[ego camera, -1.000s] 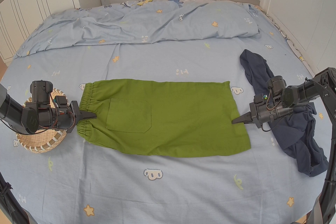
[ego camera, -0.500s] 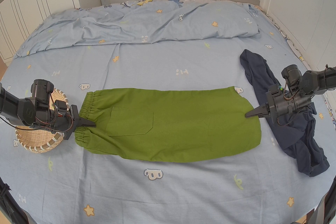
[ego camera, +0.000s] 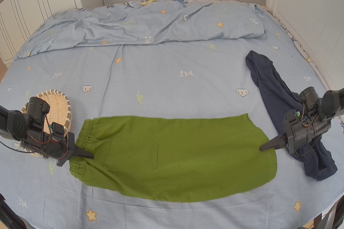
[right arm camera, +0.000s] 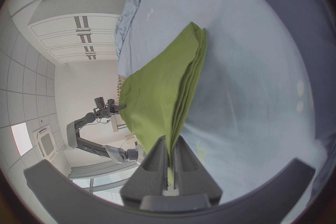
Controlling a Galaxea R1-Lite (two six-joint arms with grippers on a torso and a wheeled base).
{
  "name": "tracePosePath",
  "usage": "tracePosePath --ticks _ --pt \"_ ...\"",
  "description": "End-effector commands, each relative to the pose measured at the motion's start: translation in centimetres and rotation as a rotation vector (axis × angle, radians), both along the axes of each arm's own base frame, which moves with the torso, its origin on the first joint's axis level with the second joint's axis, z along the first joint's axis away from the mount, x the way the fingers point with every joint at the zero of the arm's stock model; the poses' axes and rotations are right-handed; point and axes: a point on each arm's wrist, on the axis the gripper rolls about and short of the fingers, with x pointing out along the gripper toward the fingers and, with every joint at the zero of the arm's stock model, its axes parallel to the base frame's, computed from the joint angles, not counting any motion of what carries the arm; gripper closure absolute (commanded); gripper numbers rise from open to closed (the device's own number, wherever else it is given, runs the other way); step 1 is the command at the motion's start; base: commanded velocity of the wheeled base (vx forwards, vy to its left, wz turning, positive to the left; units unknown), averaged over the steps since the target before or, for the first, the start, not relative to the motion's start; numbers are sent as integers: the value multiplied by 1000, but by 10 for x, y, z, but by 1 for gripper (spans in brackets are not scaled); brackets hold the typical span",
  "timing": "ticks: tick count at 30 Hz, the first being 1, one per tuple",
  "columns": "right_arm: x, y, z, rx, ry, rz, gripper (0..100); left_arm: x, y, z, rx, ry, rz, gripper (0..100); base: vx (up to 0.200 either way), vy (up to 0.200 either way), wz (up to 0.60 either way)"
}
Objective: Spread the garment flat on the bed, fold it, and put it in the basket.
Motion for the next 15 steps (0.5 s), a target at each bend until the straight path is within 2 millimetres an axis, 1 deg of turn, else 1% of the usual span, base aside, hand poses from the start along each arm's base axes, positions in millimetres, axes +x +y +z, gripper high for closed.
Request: tracePosePath --ticks 1,4,6,7,8,10,15 --pt "-42 3 -13 1 21 15 100 -51 -5 -11 17 49 -34 100 0 0 0" --pt "-55 7 -29 1 32 29 100 -67 -7 -24 20 68 -43 100 0 0 0" --pt "-61 7 -37 1 27 31 100 -73 -7 -32 28 59 -40 100 0 0 0" --pt "-62 7 -37 1 27 30 100 -73 -7 -32 28 59 -40 100 0 0 0" --pt "-66 7 -42 1 30 30 100 -77 -5 -37 34 41 -27 100 0 0 0" --pt "-71 7 -47 1 39 30 100 -79 -3 -40 39 25 -10 100 0 0 0" --pt "-72 6 -52 1 29 25 100 -80 -3 -42 40 21 -9 100 0 0 0"
